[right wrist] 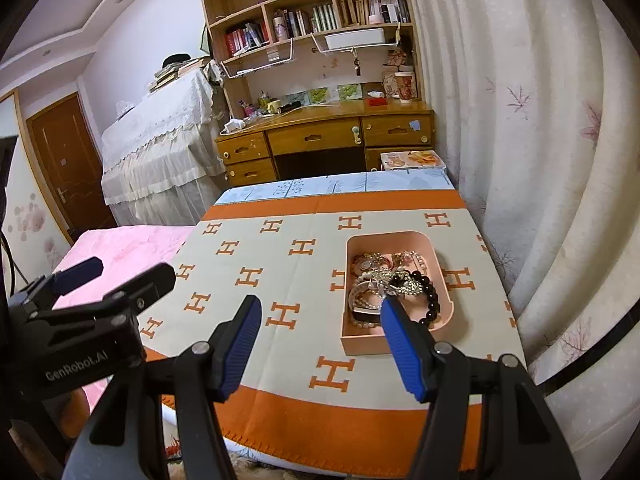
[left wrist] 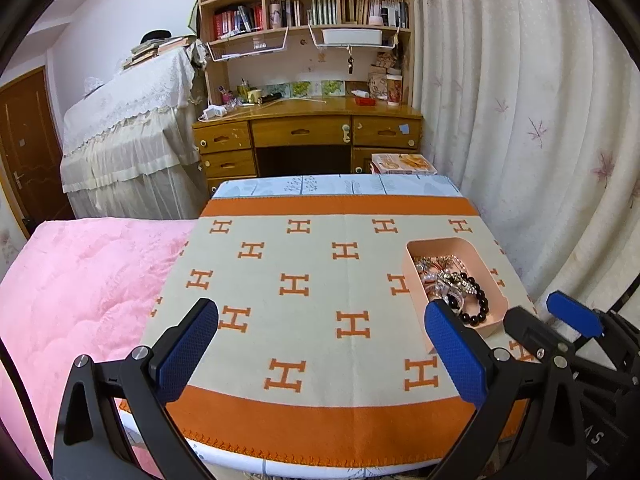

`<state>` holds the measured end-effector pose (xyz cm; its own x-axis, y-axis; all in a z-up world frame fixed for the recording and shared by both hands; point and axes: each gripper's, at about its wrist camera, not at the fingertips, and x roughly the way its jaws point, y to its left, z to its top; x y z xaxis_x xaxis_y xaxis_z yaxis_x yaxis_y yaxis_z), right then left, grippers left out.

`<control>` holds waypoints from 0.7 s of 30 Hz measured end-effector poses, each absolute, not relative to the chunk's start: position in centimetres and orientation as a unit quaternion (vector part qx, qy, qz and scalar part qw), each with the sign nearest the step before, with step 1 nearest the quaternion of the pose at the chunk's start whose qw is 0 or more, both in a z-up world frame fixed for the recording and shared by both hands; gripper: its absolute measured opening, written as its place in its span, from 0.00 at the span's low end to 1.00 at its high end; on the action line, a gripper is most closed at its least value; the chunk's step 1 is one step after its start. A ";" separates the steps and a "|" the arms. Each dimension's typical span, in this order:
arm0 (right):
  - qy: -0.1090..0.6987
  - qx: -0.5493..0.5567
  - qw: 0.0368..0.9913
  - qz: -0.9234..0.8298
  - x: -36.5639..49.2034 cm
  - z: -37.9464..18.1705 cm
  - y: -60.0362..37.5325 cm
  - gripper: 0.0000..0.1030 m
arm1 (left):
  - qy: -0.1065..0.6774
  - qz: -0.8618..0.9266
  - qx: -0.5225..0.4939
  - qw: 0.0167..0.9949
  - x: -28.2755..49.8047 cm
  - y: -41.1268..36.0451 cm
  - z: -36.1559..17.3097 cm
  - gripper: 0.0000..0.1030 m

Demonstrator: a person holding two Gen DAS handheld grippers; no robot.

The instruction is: Organize jewelry

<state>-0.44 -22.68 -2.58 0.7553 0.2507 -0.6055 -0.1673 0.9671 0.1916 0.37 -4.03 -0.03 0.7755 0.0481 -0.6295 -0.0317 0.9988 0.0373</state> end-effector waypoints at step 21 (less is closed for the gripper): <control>0.335 0.064 0.933 0.116 -0.7 -2.9 -22.5 0.61 | 0.341 0.020 0.007 0.940 0.1 -3.8 -0.3 0.99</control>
<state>-0.70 -22.51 -2.86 0.7480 0.2601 -0.6107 -0.1743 0.9647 0.1975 0.10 -3.75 -0.33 0.7673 0.0420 -0.6399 -0.0331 0.9991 0.0259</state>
